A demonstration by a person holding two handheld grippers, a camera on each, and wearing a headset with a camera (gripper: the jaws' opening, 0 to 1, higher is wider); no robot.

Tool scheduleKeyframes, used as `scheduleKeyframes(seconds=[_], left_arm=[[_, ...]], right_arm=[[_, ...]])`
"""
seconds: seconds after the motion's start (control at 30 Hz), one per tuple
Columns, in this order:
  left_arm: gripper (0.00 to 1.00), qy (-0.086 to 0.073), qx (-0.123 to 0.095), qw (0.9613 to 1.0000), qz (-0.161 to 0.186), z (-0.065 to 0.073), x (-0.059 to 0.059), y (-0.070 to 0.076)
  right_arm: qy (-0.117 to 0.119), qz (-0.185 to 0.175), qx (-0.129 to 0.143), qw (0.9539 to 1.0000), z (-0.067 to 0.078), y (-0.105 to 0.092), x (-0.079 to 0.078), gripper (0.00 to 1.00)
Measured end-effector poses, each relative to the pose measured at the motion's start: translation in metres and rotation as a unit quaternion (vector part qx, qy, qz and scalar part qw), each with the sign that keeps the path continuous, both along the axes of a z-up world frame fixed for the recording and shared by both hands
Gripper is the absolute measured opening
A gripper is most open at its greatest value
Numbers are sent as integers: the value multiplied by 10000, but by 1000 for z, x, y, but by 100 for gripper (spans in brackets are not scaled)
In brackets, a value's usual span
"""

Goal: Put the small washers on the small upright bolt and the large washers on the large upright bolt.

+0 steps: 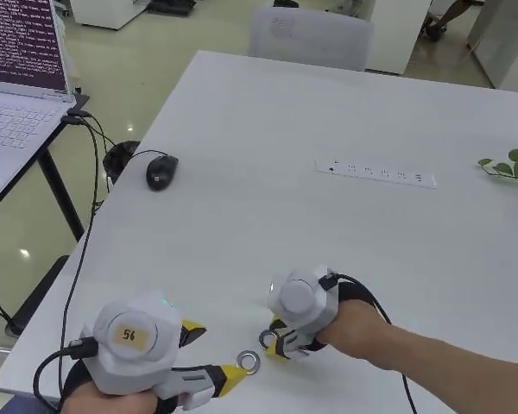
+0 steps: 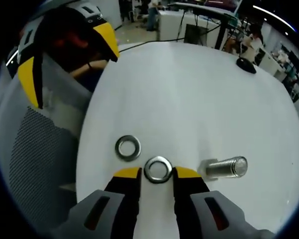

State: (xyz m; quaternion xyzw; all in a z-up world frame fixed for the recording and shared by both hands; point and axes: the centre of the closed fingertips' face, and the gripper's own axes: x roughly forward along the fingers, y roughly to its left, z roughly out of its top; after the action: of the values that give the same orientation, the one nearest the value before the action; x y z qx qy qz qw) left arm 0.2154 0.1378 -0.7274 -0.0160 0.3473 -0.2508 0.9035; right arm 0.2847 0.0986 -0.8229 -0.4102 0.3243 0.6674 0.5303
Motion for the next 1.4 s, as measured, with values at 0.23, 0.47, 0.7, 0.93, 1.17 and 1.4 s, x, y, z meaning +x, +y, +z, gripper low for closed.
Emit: scheduleKeyframes(seconds=[0.23, 0.47, 0.7, 0.93, 1.17, 1.4], left_arm=[[49, -10, 3, 10000, 8, 1, 2, 0], [49, -23, -1, 10000, 28, 1, 3, 1], [49, -15, -11, 10000, 48, 1, 1, 3], [49, -34, -6, 10000, 20, 2, 3, 1], [49, -55, -7, 10000, -3, 3, 5, -1], [49, -70, -18, 10000, -15, 4, 5, -4]], right_arm=[[28, -7, -12, 10000, -1, -2, 1, 23], [71, -90, 68, 9999, -1, -15, -1, 23], [70, -341, 191, 9992, 5, -26, 3, 23], [-59, -533, 366, 9979, 23, -29, 14, 23], [-324, -443, 479, 9973, 49, -24, 27, 23], [-622, -168, 495, 9967, 75, -16, 46, 23]])
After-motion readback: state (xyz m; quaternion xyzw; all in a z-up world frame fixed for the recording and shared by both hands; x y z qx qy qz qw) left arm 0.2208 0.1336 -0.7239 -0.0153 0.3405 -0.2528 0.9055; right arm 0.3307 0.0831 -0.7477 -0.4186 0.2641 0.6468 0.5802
